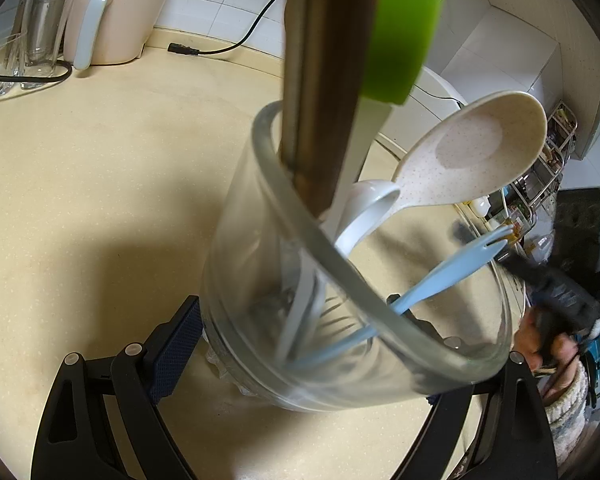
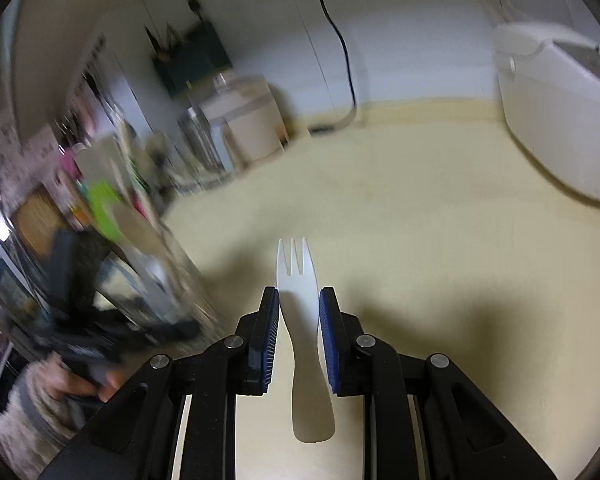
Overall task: Organize utensils
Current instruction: 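Carry the white fork over the glass held by the left tool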
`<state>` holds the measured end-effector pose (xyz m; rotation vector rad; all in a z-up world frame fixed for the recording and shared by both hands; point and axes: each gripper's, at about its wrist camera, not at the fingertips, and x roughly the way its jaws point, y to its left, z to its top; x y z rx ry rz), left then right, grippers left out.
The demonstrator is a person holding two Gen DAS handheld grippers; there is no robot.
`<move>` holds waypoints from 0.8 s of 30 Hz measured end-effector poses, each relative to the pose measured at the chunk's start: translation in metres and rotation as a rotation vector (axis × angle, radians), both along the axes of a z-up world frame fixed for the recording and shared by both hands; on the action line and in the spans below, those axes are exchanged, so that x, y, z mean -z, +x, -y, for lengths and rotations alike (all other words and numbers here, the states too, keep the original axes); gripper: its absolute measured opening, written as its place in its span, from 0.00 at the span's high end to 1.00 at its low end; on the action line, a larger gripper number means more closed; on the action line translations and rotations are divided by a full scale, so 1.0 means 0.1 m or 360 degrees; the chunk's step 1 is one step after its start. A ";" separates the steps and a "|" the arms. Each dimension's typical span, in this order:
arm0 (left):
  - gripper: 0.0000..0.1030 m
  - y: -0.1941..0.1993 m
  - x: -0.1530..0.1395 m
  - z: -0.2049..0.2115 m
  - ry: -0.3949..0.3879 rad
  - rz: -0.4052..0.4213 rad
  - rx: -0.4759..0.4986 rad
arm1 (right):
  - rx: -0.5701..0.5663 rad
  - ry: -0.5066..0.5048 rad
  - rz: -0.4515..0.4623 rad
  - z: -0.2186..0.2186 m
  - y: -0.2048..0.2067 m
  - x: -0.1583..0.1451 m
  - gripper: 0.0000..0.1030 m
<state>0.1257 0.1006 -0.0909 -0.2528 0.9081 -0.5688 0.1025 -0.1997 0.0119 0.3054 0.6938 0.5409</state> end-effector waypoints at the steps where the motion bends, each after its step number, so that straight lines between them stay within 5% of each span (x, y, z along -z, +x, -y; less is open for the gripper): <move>1: 0.12 0.00 0.00 0.00 0.0000 0.0000 0.0002 | -0.0003 0.0026 0.0043 -0.01 -0.02 -0.09 0.80; 10: 0.12 0.00 -0.03 0.02 0.0001 0.0000 0.0004 | -0.0192 0.0245 0.0343 -0.40 -0.12 -0.88 0.80; 24: 0.12 0.00 -0.03 0.01 -0.0001 0.0000 0.0009 | -0.0310 0.0294 0.0351 -1.09 0.02 -0.92 0.80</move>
